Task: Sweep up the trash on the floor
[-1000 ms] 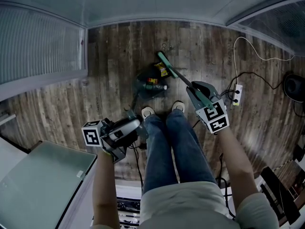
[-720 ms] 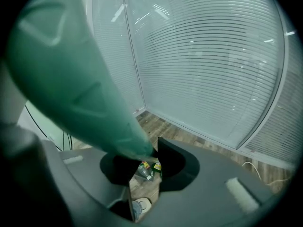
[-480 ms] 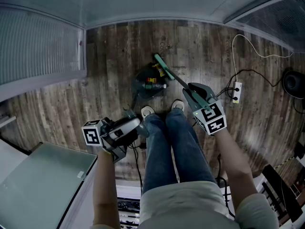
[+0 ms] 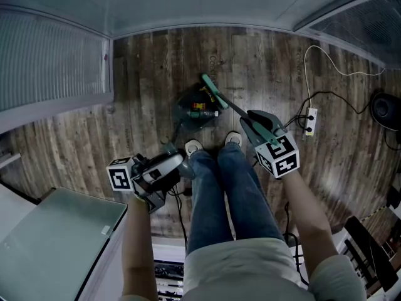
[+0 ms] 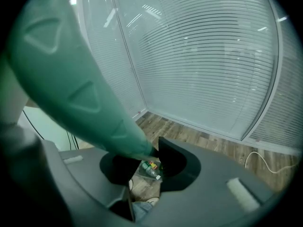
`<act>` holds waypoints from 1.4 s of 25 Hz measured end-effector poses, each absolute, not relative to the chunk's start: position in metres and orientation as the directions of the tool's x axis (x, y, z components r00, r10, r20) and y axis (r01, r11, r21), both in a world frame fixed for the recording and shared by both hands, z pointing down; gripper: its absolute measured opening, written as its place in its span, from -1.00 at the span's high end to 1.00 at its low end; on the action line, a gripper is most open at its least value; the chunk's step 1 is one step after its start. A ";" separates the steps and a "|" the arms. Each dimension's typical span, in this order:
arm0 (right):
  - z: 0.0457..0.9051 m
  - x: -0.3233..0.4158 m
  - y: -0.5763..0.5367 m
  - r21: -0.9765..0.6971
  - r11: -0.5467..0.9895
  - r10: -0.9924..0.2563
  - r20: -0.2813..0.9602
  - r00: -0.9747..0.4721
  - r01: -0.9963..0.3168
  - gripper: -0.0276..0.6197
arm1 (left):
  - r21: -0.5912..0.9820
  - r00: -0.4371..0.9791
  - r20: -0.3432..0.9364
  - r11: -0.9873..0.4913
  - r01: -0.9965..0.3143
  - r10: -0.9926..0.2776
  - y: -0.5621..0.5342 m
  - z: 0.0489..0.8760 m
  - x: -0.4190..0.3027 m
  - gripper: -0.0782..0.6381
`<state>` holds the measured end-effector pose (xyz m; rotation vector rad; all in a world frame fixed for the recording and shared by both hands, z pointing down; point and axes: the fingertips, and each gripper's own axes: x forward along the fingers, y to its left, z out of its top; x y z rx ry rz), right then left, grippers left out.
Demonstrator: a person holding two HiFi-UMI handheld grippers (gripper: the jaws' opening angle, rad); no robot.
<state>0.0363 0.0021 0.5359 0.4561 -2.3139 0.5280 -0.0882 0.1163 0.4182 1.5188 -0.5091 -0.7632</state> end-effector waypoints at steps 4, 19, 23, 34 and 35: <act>0.533 0.040 -0.002 -0.287 0.828 -0.163 0.698 -0.698 -0.481 0.60 | 0.986 0.673 -0.163 -0.102 0.131 -0.722 0.117 0.419 -0.088 0.58; 0.509 0.035 0.010 -0.360 0.811 -0.106 0.685 -0.721 -0.461 0.60 | 0.985 0.666 -0.169 -0.110 0.130 -0.726 0.116 0.419 -0.090 0.58; 0.504 0.035 0.008 -0.394 0.793 -0.096 0.673 -0.734 -0.465 0.61 | 0.985 0.663 -0.170 -0.106 0.135 -0.730 0.115 0.418 -0.089 0.58; 0.489 0.032 0.008 -0.404 0.781 -0.125 0.647 -0.752 -0.477 0.61 | 0.986 0.661 -0.166 -0.104 0.132 -0.732 0.116 0.419 -0.090 0.58; 0.488 0.033 0.008 -0.404 0.777 -0.133 0.644 -0.753 -0.482 0.61 | 0.986 0.661 -0.165 -0.104 0.131 -0.732 0.117 0.419 -0.090 0.58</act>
